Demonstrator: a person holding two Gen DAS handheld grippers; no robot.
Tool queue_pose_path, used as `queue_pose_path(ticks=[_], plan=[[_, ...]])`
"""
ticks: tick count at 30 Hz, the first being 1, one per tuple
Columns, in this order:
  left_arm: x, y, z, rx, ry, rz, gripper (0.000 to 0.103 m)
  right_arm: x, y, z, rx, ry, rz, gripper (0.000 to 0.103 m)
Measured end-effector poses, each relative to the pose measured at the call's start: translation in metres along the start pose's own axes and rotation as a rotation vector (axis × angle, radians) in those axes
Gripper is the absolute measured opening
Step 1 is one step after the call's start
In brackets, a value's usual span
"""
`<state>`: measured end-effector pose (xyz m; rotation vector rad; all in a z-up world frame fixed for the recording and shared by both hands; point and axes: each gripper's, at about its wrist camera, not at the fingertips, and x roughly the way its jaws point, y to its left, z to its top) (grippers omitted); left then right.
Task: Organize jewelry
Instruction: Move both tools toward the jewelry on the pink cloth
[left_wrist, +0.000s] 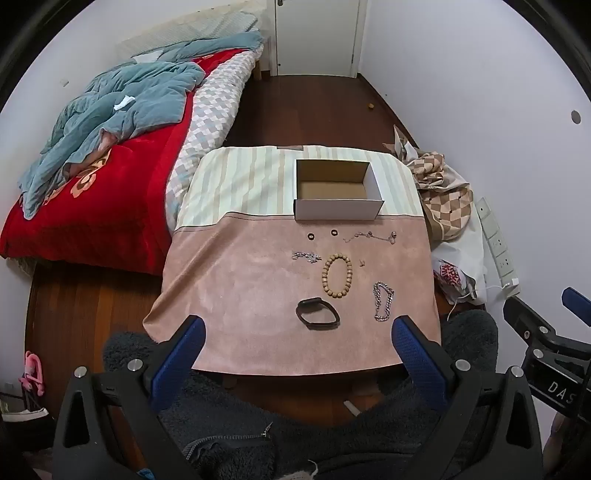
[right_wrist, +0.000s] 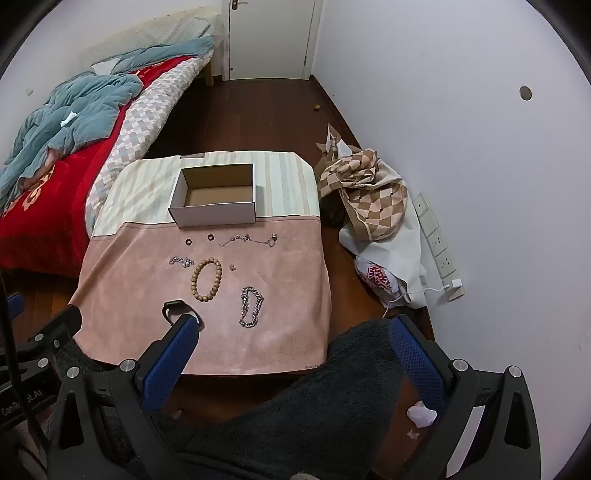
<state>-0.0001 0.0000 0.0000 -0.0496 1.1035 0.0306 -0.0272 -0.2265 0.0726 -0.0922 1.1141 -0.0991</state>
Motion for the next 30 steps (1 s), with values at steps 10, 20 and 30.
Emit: queue_pose_path(ticks=[10,20,30], plan=[[-0.002,0.001,-0.001,0.000,-0.008,-0.001,0.103,-0.002,0.000,0.002,-0.006,-0.006,-0.001,0.103],[-0.004,-0.002,-0.003,0.000,-0.008,0.002,0.103,-0.004,0.001,0.003,-0.009,-0.017,-0.004,0.103],[-0.004,-0.007,0.003,0.001,-0.016,0.006,0.103,-0.008,0.003,0.003,-0.015,-0.035,-0.008,0.103]])
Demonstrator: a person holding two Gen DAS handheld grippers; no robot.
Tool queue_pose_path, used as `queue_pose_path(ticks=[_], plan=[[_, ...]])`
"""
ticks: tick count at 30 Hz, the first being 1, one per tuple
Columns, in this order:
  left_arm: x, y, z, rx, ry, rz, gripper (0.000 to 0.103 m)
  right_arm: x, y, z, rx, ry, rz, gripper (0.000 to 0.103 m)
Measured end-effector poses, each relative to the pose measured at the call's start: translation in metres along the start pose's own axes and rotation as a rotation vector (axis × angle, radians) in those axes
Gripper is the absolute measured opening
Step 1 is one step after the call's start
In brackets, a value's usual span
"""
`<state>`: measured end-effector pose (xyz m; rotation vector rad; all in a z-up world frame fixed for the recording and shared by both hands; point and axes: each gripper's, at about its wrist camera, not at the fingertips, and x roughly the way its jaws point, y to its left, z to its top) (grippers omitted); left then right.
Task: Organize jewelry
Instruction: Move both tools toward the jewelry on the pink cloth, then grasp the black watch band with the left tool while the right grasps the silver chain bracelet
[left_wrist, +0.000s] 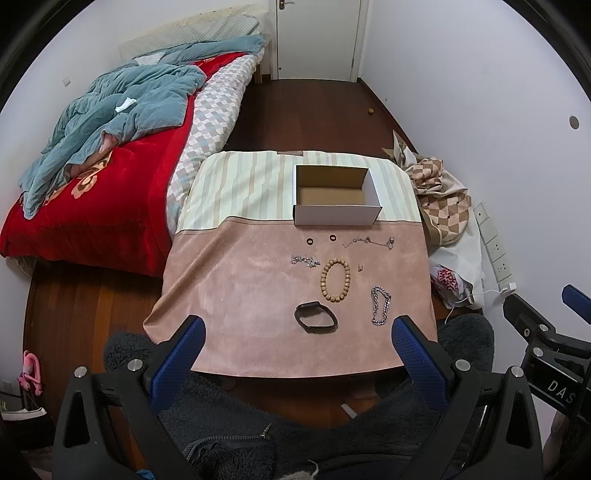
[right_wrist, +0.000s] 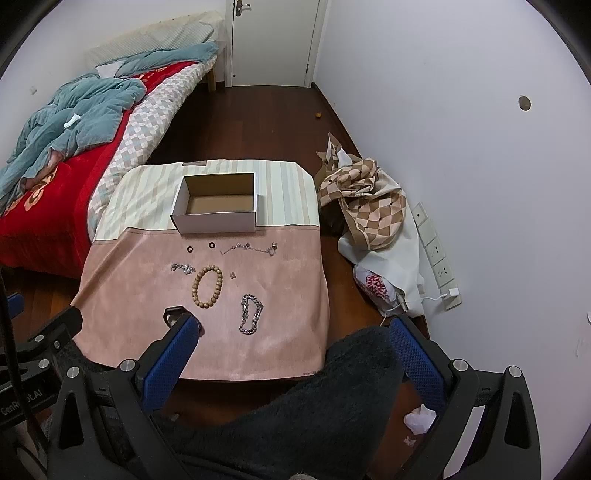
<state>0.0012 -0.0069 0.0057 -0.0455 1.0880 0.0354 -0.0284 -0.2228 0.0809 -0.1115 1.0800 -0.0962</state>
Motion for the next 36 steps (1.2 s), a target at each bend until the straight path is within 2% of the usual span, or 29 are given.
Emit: queue_pose_path(ticks=[9,12,15,18,23,24,27,29,30,34,36], plan=[[-0.001,0.001,0.002,-0.002,-0.003,-0.011,0.103,0.001,0.001,0.002,-0.006,0.006,0.003,0.103],[0.004,0.003,0.004,-0.006,0.031,-0.015,0.103,0.004,0.003,0.002,-0.009,0.008,0.006,0.103],[0.015,0.007,0.011,-0.021,0.027,0.010,0.103,0.009,0.003,0.004,-0.012,0.002,0.004,0.103],[0.031,0.013,0.024,-0.035,0.004,0.033,0.103,0.029,0.001,0.014,0.003,0.002,0.016,0.103],[0.074,0.027,0.045,-0.049,-0.036,0.127,0.103,0.097,0.003,0.030,0.011,0.070,0.022,0.103],[0.091,0.029,0.047,-0.045,-0.021,0.151,0.103,0.112,0.005,0.032,0.008,0.089,0.022,0.103],[0.130,0.038,0.033,-0.004,0.091,0.250,0.103,0.163,0.012,0.028,0.006,0.160,0.032,0.103],[0.152,0.047,0.024,-0.002,0.139,0.272,0.103,0.195,0.014,0.020,0.017,0.209,0.045,0.101],[0.165,0.049,0.014,-0.004,0.189,0.277,0.103,0.210,0.015,0.014,0.022,0.229,0.056,0.097],[0.208,0.043,-0.022,-0.028,0.349,0.218,0.102,0.256,0.017,-0.008,0.028,0.309,0.082,0.084],[0.225,0.039,-0.033,-0.038,0.392,0.186,0.102,0.272,0.016,-0.018,0.032,0.331,0.092,0.078]])
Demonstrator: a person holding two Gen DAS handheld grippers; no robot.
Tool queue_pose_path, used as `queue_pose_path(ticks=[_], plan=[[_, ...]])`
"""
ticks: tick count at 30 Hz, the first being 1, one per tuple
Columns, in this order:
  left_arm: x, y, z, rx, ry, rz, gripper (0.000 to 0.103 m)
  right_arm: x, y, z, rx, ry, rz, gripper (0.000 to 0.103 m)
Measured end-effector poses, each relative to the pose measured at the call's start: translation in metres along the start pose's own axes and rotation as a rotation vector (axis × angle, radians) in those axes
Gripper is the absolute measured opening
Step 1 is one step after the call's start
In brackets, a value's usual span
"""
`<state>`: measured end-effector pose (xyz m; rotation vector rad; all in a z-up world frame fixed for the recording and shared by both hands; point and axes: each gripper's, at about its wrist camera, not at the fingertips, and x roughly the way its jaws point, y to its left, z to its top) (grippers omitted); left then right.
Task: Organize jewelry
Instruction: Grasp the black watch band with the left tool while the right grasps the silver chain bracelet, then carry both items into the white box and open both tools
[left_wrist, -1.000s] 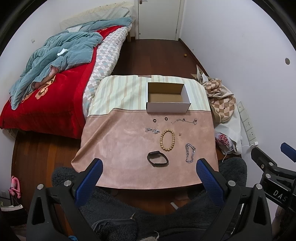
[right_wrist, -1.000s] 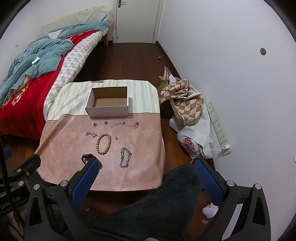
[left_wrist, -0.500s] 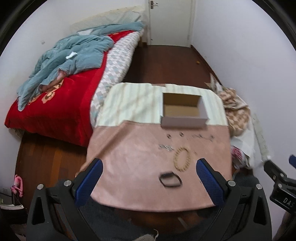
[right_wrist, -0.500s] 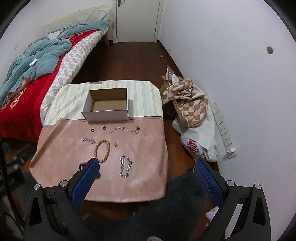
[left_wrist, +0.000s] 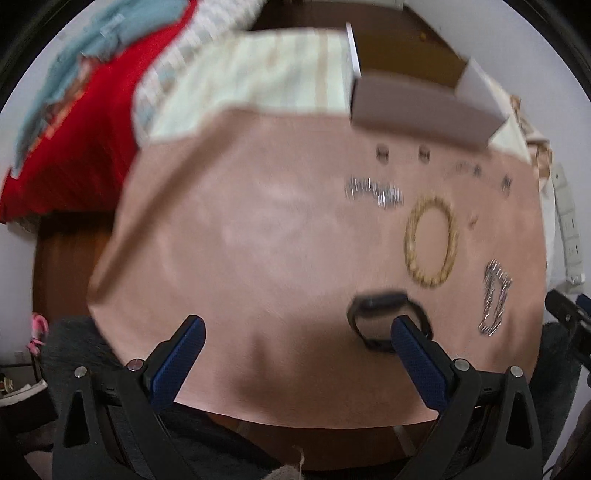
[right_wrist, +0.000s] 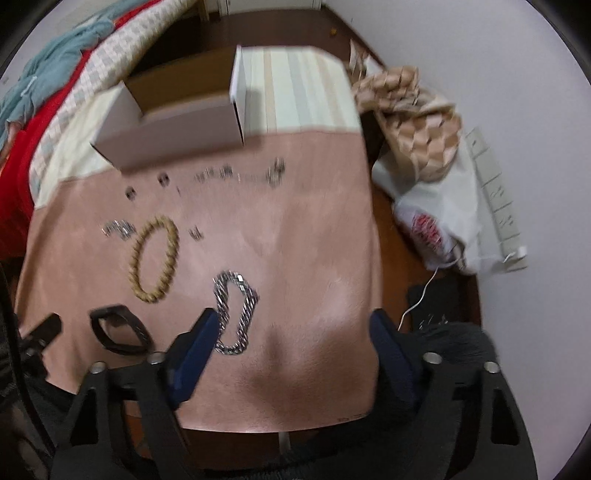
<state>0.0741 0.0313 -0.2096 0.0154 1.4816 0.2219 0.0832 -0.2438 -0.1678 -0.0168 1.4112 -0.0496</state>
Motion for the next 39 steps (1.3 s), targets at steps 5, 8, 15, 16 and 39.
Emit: queue_pose_path(ticks=[5,8,15,16,39], plan=[[0.025,-0.009,0.000,-0.042,0.034,-0.093,0.102,0.032,-0.006,-0.010,0.027,0.025,0.021,0.072],[0.026,-0.013,-0.001,-0.056,0.032,-0.125,0.090,0.042,-0.006,-0.013,0.034,0.031,0.040,0.069],[0.005,-0.026,0.003,0.028,-0.092,-0.092,0.021,0.059,0.005,-0.015,0.011,0.033,0.083,0.058],[-0.001,-0.028,0.003,0.039,-0.095,-0.094,0.013,0.060,0.006,-0.014,0.006,0.020,0.085,0.057],[-0.055,-0.012,0.023,0.066,-0.285,-0.160,0.003,-0.014,0.023,-0.003,-0.027,-0.187,0.236,0.008]])
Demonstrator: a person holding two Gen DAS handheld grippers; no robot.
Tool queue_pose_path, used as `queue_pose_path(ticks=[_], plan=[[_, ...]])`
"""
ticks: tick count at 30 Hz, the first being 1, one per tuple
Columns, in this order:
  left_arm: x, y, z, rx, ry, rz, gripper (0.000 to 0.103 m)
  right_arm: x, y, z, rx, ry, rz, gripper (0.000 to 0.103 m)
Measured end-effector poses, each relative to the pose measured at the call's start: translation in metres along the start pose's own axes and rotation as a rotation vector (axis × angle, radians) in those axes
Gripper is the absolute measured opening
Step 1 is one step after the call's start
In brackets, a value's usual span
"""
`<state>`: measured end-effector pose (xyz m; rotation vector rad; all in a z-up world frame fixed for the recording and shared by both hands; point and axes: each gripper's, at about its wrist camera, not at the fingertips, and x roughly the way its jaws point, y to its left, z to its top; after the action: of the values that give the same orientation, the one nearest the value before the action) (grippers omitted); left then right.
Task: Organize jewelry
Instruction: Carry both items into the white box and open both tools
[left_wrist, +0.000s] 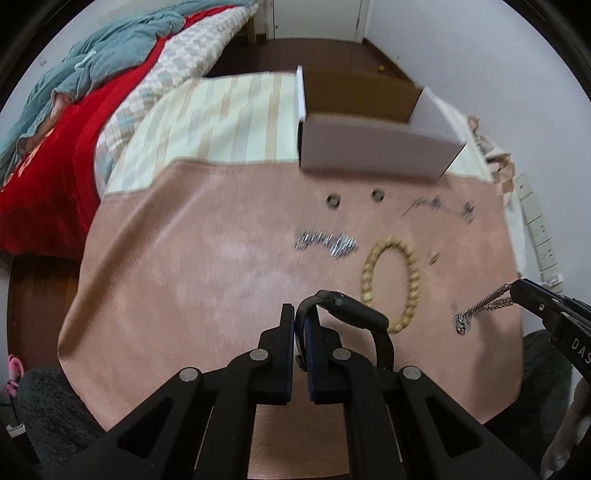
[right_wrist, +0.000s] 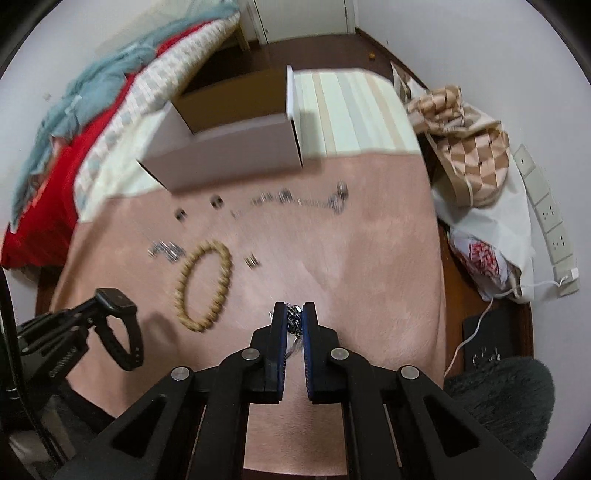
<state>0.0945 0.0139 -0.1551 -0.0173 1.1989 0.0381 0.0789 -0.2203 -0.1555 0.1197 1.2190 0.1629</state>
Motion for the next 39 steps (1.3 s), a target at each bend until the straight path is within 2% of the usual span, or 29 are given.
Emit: queue_pose_path(ticks=[6,11,13,22,29,33,36,37,38,39], plan=[[-0.014,-0.008,0.028,0.001,-0.071,-0.064,0.003,-0.041,0.014,0.039,-0.040,-0.084,0.059,0.008],[-0.014,-0.007,0.083,-0.012,-0.108,-0.117,0.003,-0.059,0.030,0.092,-0.093,-0.167,0.069,0.008],[-0.007,-0.007,0.103,-0.013,-0.116,-0.115,0.003,-0.057,0.036,0.114,-0.112,-0.188,0.057,0.008],[0.049,-0.004,0.177,-0.021,-0.058,-0.140,0.003,-0.001,0.043,0.197,-0.116,-0.162,0.029,0.008],[0.097,-0.007,0.206,-0.022,0.026,-0.172,0.004,0.053,0.037,0.221,-0.079,-0.061,0.082,0.008],[0.115,-0.009,0.211,-0.040,0.081,-0.178,0.009,0.078,0.036,0.226,-0.085,0.004,0.112,0.009],[0.119,-0.009,0.214,-0.058,0.094,-0.196,0.013,0.089,0.031,0.227,-0.076,0.044,0.119,0.009],[0.118,-0.008,0.215,-0.066,0.087,-0.198,0.018,0.091,0.029,0.227,-0.073,0.049,0.116,0.009],[0.115,-0.008,0.216,-0.070,0.078,-0.200,0.030,0.090,0.028,0.227,-0.073,0.052,0.117,0.010],[0.112,-0.008,0.217,-0.069,0.074,-0.198,0.040,0.089,0.027,0.226,-0.070,0.047,0.109,0.015]])
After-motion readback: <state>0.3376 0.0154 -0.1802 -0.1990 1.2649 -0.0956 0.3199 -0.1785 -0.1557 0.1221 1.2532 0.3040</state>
